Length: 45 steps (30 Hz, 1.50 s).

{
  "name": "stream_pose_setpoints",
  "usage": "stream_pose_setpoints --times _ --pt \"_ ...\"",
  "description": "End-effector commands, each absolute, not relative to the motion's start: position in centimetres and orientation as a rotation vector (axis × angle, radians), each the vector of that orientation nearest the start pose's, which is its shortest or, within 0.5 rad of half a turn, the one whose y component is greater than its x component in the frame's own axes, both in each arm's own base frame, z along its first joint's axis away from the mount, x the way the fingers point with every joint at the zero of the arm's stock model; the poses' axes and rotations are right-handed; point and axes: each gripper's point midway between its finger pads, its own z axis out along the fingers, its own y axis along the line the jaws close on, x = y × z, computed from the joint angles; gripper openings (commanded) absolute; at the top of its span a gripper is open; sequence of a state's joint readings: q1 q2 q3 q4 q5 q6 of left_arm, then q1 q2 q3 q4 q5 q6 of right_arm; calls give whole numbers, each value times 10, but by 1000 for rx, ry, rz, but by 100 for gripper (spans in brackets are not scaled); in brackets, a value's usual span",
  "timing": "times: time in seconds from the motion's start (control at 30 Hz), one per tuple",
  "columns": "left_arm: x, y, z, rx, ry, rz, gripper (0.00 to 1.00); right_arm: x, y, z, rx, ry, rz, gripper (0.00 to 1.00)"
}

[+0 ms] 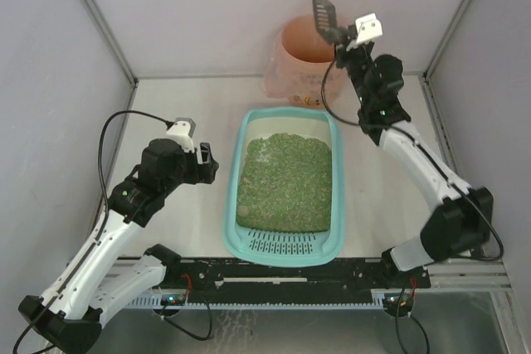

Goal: Clean the litter box

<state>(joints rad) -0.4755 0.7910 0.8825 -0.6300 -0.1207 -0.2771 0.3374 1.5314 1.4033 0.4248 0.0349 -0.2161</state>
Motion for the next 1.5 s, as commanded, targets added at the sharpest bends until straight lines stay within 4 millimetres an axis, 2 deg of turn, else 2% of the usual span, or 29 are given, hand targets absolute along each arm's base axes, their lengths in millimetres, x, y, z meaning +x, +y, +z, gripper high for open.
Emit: stream_pose_setpoints --times 0.0,0.03,0.17,0.27,0.43,0.57,0.67,0.83,0.93,1.17,1.37,1.47 --pt "245 -116 223 127 2090 -343 79 416 189 445 -262 1221 372 0" --pt "245 -116 222 126 2092 -343 79 403 196 430 -270 1245 407 0" --pt "245 -119 220 126 2094 -359 78 353 216 402 -254 1291 552 0" --pt "245 -119 223 119 2084 -367 77 323 227 372 -233 1432 645 0" --pt "246 -116 227 76 2066 -365 77 289 228 314 -137 1667 719 0" --pt "246 -129 227 68 2061 -448 76 273 225 272 10 1836 764 0" --pt "249 -134 218 9 2066 -494 74 268 222 252 122 1933 783 0" --pt "245 -157 210 8 2054 -601 74 272 228 230 213 2032 771 0" --pt "246 -163 208 30 2054 -603 74 276 237 217 191 2127 733 0" --pt "246 -165 182 57 2111 -561 73 289 260 189 97 2280 659 0" --pt "243 -177 169 95 2152 -581 64 296 280 159 66 2356 679 0" --pt "242 -183 162 127 2179 -572 60 292 292 142 65 2418 723 0"
